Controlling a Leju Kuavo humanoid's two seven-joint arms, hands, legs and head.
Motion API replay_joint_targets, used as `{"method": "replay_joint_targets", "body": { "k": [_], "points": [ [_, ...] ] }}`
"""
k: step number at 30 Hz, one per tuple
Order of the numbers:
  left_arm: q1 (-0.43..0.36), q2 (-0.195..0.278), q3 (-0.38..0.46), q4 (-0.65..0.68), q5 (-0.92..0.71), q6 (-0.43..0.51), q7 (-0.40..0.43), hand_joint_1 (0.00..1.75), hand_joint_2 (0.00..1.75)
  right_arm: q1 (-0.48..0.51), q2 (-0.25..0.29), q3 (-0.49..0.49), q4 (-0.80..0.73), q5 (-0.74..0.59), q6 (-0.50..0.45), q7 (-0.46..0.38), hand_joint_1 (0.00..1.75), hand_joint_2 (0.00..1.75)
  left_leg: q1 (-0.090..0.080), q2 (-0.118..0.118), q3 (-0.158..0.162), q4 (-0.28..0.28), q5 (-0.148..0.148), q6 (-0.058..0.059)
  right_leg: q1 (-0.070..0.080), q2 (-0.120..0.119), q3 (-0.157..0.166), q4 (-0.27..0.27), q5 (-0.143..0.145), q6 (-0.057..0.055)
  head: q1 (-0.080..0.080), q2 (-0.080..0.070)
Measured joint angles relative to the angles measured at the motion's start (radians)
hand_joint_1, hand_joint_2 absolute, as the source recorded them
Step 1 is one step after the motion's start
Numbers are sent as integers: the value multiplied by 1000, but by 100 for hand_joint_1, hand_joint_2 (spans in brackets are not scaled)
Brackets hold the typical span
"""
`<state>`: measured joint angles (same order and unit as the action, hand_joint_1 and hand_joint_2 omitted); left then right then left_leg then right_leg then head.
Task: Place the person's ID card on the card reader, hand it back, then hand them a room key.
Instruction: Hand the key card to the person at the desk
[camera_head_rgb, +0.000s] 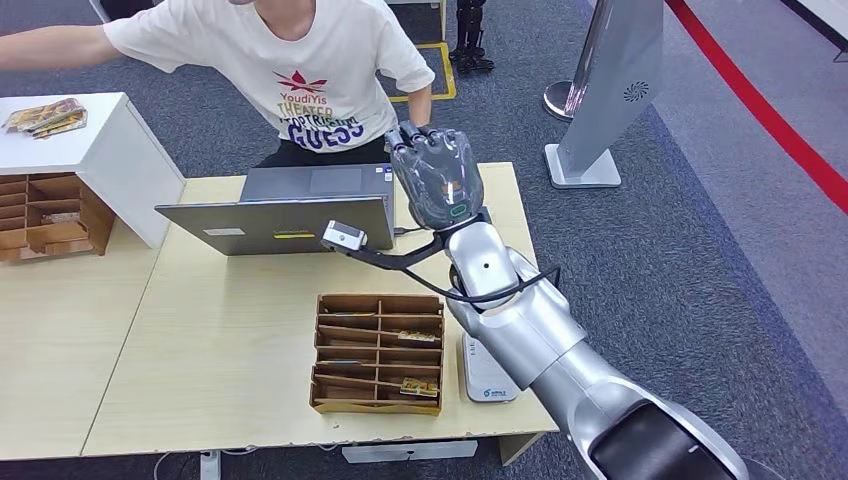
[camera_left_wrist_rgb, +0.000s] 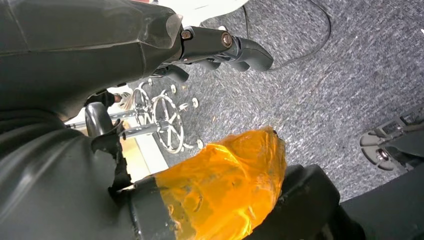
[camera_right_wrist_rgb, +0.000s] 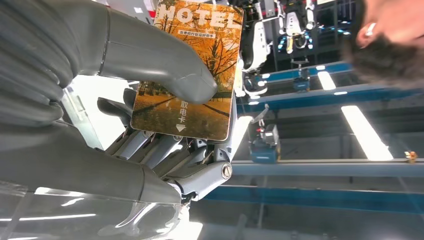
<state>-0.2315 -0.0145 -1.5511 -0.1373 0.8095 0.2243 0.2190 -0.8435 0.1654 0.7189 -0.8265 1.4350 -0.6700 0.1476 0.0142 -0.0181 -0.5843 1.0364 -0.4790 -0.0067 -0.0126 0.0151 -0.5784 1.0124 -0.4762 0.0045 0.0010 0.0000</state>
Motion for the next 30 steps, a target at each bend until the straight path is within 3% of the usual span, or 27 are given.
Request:
{"method": "replay_joint_targets", "body": {
  "k": [30],
  "points": [
    [3,-13,0,0,-12,0,9,0,0,20,27,-103,33,50,-21,-6,175,175,0,0,0,0,0,0,0,0,0,0,0,0,0,0]
  ]
}}
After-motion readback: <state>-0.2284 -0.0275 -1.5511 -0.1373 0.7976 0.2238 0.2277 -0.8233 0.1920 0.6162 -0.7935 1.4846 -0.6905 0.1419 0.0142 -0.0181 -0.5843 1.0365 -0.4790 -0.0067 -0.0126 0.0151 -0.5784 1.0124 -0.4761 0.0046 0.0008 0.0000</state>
